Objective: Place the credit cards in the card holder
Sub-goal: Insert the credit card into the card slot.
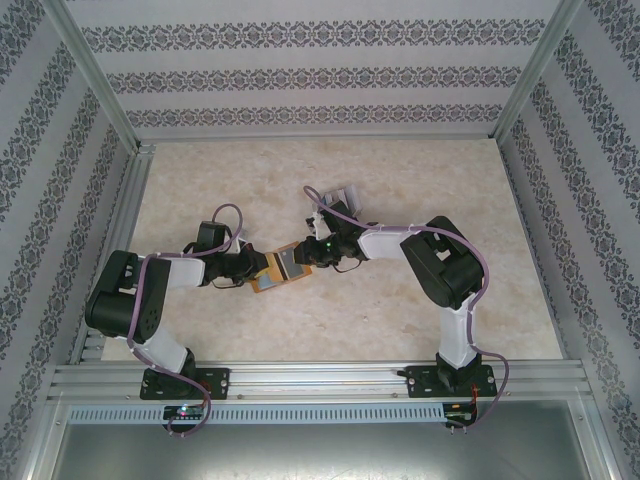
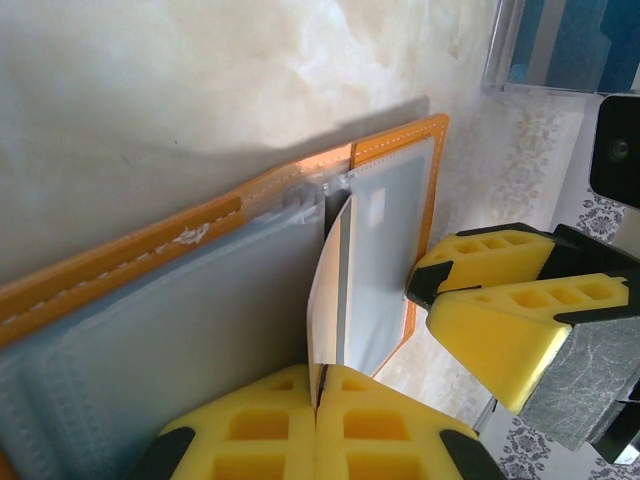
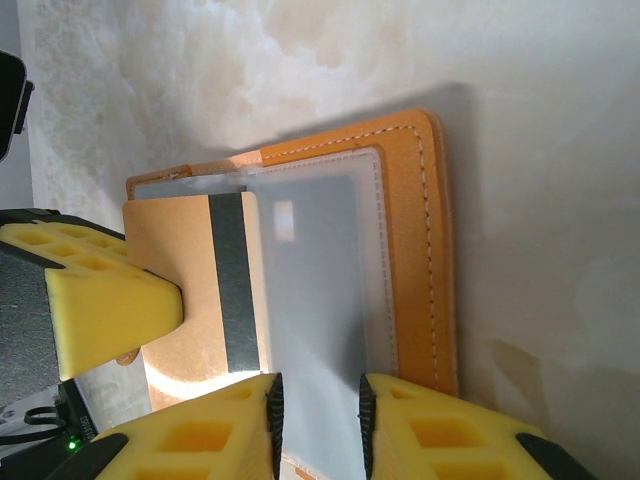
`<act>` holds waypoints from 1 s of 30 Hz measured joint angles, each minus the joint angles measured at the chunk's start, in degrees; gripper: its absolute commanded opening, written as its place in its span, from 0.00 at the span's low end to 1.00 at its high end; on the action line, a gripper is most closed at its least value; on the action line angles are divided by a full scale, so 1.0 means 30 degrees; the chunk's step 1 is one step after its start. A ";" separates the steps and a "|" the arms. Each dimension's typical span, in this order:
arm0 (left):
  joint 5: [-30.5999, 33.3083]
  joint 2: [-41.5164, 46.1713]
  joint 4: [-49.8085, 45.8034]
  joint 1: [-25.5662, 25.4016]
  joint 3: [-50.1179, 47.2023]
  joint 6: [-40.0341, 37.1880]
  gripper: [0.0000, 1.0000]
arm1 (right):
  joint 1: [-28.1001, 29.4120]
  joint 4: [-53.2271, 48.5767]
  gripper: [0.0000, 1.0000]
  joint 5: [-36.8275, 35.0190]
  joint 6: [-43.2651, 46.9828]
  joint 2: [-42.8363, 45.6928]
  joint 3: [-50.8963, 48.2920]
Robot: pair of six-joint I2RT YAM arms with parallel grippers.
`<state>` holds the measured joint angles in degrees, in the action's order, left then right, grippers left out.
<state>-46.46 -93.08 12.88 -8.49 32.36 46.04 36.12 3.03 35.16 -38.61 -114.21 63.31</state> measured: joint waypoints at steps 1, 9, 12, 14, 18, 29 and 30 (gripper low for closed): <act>0.0007 0.0000 0.0000 0.0000 0.0000 -0.0051 0.00 | 0.0000 0.0000 0.30 0.0000 -0.0007 0.0000 0.0000; 0.0087 -0.0248 0.0466 0.0000 -0.0080 -0.0051 0.00 | 0.0007 0.0007 0.30 0.0000 -0.0029 0.0000 0.0000; 0.0066 -0.0619 0.1020 0.0000 -0.0131 0.0036 0.00 | 0.0007 0.0007 0.30 -0.0007 -0.0058 0.0000 0.0000; 0.0066 -0.0692 0.1530 0.0000 -0.0277 0.0255 0.00 | 0.0007 0.0015 0.30 -0.0007 -0.0066 0.0000 0.0000; 0.0175 -0.0670 0.1625 0.0000 -0.0321 0.0226 0.00 | 0.0007 0.0029 0.30 -0.0007 -0.0066 0.0000 -0.0007; 0.1056 -0.0401 0.2368 -0.0219 -0.0605 0.0809 0.00 | 0.0015 0.0066 0.30 -0.0007 -0.0066 0.0000 0.0000; 0.1122 -0.0459 0.2484 -0.0306 -0.0605 0.0838 0.00 | 0.0015 0.0058 0.30 -0.0007 -0.0073 0.0000 0.0000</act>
<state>-43.09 -94.45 20.34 -9.41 30.55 48.56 36.16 3.20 35.14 -38.83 -114.21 63.31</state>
